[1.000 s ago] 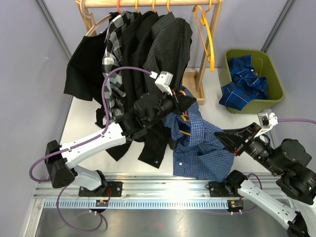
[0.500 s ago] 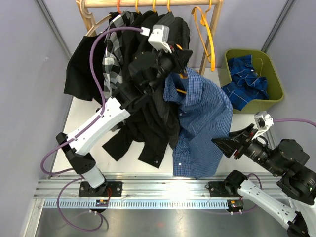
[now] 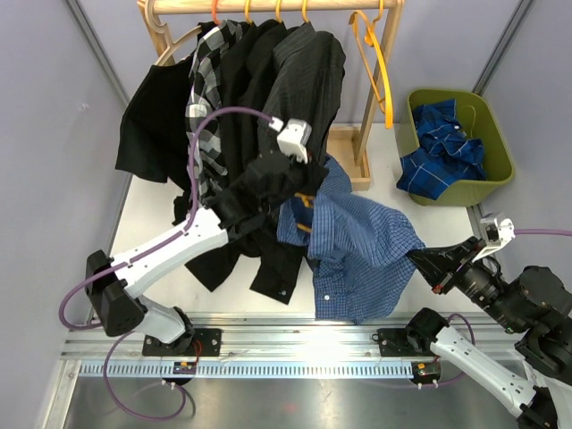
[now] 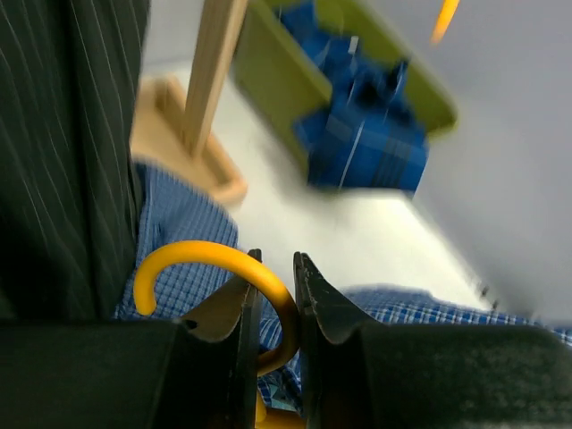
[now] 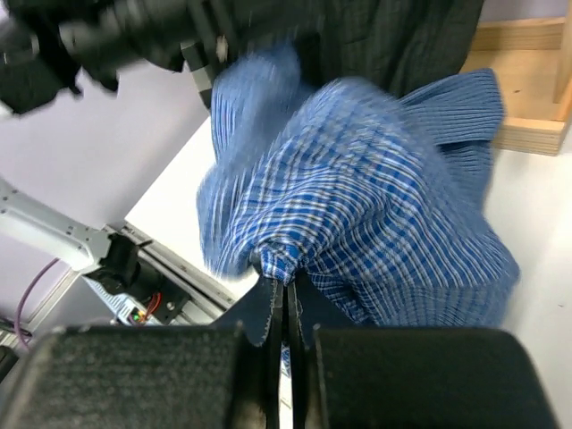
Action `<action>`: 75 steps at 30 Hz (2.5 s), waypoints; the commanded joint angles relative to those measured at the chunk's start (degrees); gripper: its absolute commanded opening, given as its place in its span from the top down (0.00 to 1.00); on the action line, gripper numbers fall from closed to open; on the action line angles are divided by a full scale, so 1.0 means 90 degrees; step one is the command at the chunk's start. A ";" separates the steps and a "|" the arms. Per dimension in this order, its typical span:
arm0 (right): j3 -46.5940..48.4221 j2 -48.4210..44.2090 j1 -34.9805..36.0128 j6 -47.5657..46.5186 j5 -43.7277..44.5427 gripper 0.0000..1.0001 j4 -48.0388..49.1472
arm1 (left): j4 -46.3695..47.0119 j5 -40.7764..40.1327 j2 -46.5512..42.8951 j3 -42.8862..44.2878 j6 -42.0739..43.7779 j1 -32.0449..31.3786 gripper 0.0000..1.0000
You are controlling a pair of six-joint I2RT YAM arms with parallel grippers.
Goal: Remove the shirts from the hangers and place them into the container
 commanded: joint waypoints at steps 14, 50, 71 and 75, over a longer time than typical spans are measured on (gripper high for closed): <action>0.1031 -0.1823 0.0034 -0.0893 0.3515 1.00 0.1512 | 0.0266 -0.0977 -0.2004 -0.2867 -0.0059 -0.0129 1.00; 0.0044 0.2698 -0.0123 0.0014 0.0883 0.38 0.0467 | -0.1072 0.0391 -0.4708 -0.2369 -0.1855 -0.0695 1.00; 0.0600 0.2415 -0.0123 -0.0269 -0.1054 0.17 0.0371 | -0.2613 -0.4346 0.0000 0.1270 -0.1563 -0.1379 1.00; 0.0650 0.2444 -0.0113 -0.0347 -0.0917 0.18 0.0156 | -0.3688 -0.4387 0.1840 0.3613 -0.1660 -0.1379 1.00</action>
